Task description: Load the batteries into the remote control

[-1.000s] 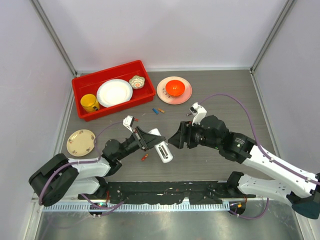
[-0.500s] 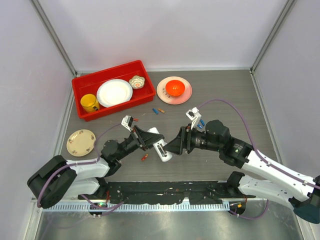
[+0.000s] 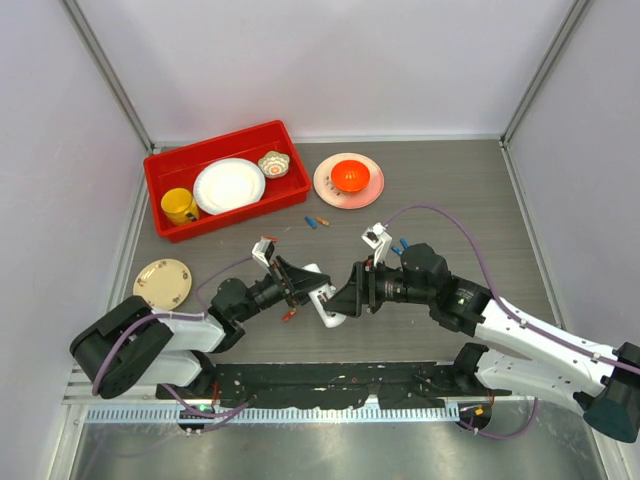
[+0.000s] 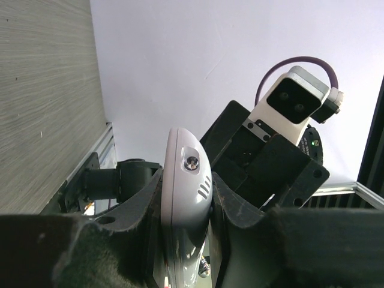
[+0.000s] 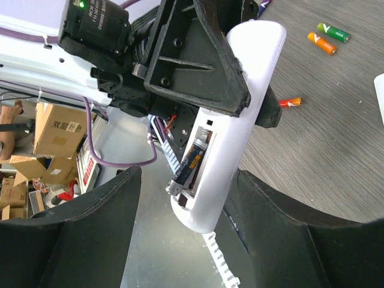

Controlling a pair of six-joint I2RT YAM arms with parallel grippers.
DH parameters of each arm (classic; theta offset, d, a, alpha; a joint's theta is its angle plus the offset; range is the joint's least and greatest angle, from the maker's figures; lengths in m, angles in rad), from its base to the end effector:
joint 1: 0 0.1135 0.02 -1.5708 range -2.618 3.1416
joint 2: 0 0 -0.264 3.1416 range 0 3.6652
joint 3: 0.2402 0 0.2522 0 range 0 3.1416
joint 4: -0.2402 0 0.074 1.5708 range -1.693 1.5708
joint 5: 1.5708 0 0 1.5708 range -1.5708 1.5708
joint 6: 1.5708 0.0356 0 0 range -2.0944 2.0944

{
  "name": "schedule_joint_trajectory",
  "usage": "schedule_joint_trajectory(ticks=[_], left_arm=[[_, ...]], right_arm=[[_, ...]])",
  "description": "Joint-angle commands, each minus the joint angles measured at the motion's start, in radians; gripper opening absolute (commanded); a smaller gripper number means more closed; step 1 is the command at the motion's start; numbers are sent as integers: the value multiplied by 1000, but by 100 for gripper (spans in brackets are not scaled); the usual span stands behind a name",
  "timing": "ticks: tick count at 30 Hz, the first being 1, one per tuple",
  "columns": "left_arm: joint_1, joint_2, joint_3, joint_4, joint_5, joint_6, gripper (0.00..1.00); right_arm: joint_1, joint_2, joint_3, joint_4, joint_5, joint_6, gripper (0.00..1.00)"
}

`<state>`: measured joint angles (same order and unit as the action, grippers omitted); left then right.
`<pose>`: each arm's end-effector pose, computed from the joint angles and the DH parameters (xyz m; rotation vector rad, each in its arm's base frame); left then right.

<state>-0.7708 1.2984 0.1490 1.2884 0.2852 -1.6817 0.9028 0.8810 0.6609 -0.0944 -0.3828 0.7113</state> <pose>0.1444 -0.1542 0.1838 -0.5399 1.7971 -2.0932 0.1171 0.1699 0.2891 -0.5000 2.0832 1.3971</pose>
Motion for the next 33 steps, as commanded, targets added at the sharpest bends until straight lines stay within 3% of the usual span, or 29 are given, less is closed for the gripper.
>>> schedule_joint_trajectory(ticks=[1,16,33], left_arm=[[2,-5,6,258,31,-20,0],[2,-48,18,258,69,10,0],[4,-54,18,258,83,19,0]], right_arm=[[-1,9,-4,56,-28,-33,70],[-4,18,-21,70,-83,-46,64],[-5,16,-24,90,-93,-19,67]])
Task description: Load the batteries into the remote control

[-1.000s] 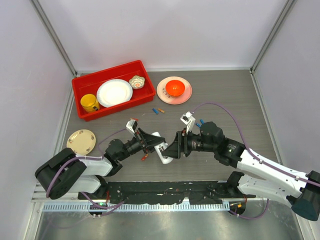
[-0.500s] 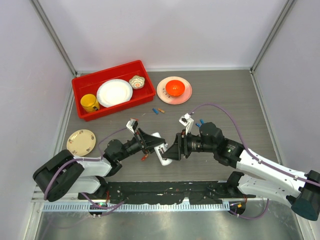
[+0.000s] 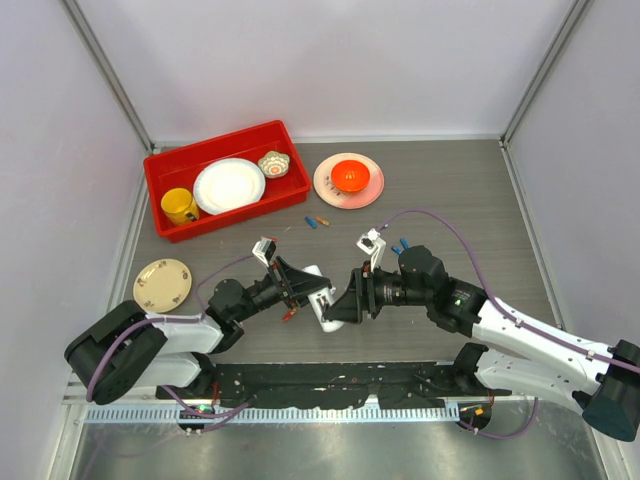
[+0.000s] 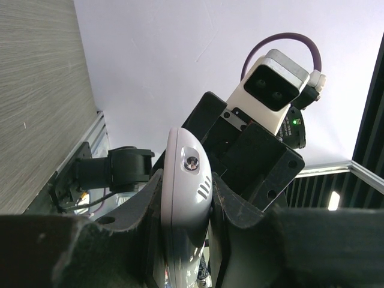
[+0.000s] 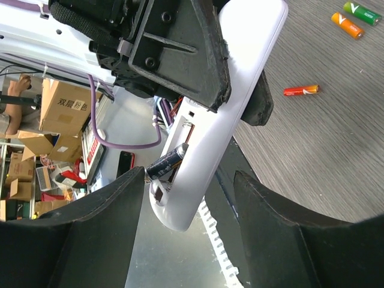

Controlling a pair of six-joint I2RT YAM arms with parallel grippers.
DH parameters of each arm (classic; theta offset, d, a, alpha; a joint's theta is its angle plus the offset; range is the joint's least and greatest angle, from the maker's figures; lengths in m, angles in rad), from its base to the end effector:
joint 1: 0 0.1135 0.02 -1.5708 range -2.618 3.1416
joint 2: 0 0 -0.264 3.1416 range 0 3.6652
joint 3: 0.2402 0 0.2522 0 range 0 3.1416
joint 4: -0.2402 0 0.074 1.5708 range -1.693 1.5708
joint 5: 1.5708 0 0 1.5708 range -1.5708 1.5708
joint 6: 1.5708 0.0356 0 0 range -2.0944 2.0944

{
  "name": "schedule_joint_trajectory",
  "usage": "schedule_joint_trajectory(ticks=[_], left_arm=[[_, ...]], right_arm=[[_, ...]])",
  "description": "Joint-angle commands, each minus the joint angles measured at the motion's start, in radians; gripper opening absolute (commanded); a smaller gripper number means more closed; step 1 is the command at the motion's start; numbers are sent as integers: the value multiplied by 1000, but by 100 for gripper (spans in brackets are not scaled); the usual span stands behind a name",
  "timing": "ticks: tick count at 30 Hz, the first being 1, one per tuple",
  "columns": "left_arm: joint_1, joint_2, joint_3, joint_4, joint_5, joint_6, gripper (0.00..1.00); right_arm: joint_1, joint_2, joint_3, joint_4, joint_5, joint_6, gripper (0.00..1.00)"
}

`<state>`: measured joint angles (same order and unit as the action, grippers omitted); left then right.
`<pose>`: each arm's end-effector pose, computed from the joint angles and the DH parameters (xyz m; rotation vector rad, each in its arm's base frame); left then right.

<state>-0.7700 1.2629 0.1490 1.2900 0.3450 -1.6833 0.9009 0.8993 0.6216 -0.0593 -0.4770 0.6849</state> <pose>0.1408 -0.1533 0.1906 -0.4619 1.7970 -2.1480 0.1160 0.1728 0.2758 -0.6003 2.0975 1.4531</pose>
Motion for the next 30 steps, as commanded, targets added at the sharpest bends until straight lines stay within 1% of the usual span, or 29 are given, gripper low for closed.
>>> schedule_joint_trajectory(ticks=[1,4,6,9,11,14,15,17,18,20,23,28,29,30], left_arm=[[3,-17,17,256,23,22,0],[3,-19,12,256,25,31,0],[3,-22,12,256,26,37,0],[1,-22,11,256,26,45,0],[3,-19,12,255,26,50,0],[3,-7,14,255,17,73,0],[3,-2,15,247,12,82,0],[1,13,24,232,2,114,0],[1,19,27,218,-4,123,0],[3,42,35,218,-29,146,0],[3,73,44,215,-60,158,0],[3,116,49,216,-106,165,0],[1,124,50,215,-110,169,0],[3,130,50,215,-122,171,0]], right_arm=[[-5,-7,18,55,9,11,68],[-19,-48,29,35,89,21,68],[-34,-77,39,-11,151,12,68],[-39,-70,78,-100,204,-16,67],[-37,-56,104,-128,235,-19,65],[-39,-25,159,-187,297,-10,58],[-39,-14,182,-242,314,-7,52],[-39,32,269,-315,373,-10,48],[-36,49,300,-386,388,-19,47],[-37,95,400,-465,422,-42,46],[-27,150,524,-632,446,-96,45],[13,240,682,-799,445,-130,46],[32,260,700,-856,445,-139,47],[49,307,720,-882,451,-139,47]])
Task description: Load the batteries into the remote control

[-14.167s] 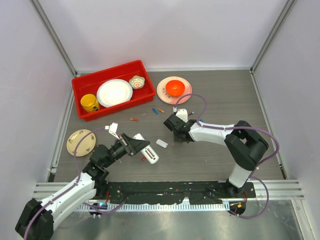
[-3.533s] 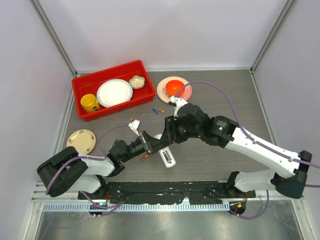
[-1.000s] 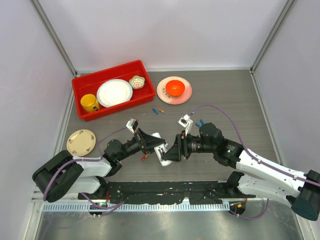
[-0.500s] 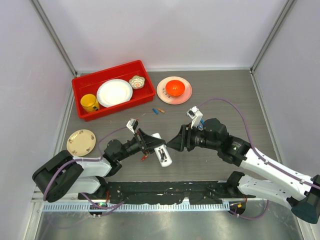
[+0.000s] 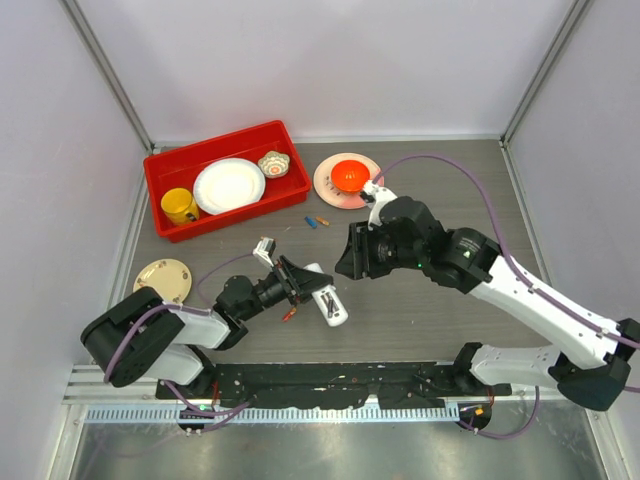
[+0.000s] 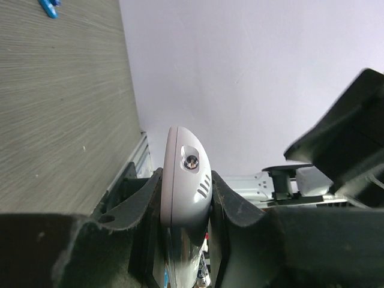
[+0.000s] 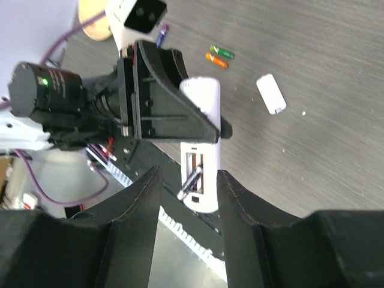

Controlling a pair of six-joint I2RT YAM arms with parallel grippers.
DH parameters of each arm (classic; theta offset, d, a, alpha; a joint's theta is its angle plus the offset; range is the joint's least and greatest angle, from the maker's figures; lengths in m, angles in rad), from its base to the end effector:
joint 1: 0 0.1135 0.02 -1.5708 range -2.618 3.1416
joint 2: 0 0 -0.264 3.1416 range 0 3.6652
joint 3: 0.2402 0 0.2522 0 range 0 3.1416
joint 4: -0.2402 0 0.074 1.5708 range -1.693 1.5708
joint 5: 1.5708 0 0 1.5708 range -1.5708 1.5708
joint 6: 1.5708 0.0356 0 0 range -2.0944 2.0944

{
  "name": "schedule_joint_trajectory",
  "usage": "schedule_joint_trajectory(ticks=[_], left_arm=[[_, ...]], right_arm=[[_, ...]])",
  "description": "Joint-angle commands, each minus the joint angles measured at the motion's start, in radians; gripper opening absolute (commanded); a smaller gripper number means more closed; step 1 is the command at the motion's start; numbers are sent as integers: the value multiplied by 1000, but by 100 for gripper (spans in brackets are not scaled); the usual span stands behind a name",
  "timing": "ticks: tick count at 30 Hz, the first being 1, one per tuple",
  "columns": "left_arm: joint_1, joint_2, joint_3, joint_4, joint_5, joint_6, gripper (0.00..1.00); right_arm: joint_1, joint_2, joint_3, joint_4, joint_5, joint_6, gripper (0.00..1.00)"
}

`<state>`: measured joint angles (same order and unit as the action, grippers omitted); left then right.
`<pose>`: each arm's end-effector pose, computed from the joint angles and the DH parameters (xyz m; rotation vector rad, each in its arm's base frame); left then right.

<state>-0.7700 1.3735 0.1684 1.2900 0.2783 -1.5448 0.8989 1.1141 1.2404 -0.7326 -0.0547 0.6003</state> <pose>0.1509 -0.1600 0.1742 -0.4414 1.8348 -1.9650 0.1411 0.1805 0.3784 -0.3787 2.2937 0.8756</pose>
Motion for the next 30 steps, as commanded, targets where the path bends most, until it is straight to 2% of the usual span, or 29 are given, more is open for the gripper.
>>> schedule_joint_trajectory(ticks=[1,6,13,30], left_arm=[[3,22,33,213,-63,34,0],[1,35,40,213,-90,37,0],[3,16,36,193,-122,35,0],[3,-8,31,167,-105,34,0]], right_arm=[[92,114,134,-232,30,-54,48],[176,199,174,-284,52,-25,47],[192,223,166,-274,119,4,46],[210,306,171,-205,116,0,43]])
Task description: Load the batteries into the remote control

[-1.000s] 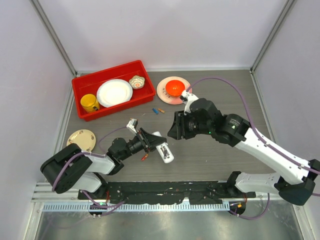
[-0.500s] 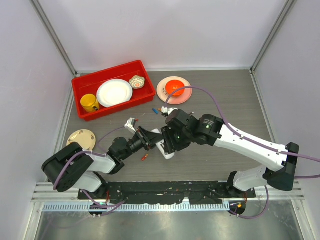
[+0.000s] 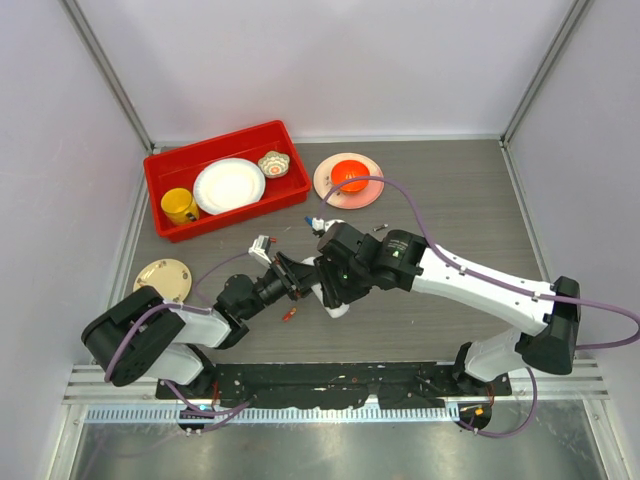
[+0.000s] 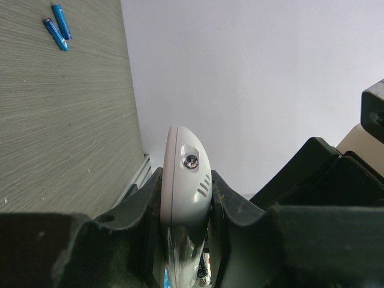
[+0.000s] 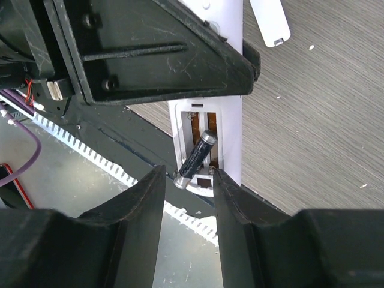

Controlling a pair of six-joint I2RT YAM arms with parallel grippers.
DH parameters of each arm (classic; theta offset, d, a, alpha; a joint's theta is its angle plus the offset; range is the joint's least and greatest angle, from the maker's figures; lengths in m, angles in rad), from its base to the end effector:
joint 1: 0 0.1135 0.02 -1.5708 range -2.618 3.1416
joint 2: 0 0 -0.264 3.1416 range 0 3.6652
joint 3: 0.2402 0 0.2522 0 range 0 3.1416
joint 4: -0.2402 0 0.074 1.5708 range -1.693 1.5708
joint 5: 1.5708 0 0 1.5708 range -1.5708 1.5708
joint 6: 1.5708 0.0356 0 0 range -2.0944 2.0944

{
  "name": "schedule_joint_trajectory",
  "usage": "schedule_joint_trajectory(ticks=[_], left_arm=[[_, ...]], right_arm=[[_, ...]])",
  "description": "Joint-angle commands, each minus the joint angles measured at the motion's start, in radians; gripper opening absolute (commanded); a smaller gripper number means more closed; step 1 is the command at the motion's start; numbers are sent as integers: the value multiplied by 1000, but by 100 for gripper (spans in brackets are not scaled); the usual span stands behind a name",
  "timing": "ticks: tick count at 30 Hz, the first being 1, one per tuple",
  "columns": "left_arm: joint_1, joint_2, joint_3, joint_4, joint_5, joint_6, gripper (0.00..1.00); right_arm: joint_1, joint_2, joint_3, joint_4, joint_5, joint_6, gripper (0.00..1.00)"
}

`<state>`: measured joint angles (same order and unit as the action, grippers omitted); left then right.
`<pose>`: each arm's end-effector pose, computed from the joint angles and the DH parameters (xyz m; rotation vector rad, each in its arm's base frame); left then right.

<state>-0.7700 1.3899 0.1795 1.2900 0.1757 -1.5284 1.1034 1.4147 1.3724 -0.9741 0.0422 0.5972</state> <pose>0.1563 -0.1602 0.1738 -0.5194 1.7787 -1.8892 0.1293 0.2528 0.3307 -0.6590 2.6124 0.5385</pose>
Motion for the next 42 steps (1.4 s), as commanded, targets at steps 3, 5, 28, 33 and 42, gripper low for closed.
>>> schedule_joint_trajectory(ticks=[3,5,28,33,42], left_arm=[[1,-25,18,169,-1,16,0],[1,-25,18,170,1,14,0],[3,-28,18,199,51,-6,0],[3,14,20,256,90,-32,0],[3,5,29,256,122,-27,0]], right_arm=[[6,13,39,41,19,1,42],[6,18,39,43,21,0,42],[6,15,25,12,44,-43,15],[6,4,54,-9,21,-79,6],[4,9,62,-41,-62,-102,1]])
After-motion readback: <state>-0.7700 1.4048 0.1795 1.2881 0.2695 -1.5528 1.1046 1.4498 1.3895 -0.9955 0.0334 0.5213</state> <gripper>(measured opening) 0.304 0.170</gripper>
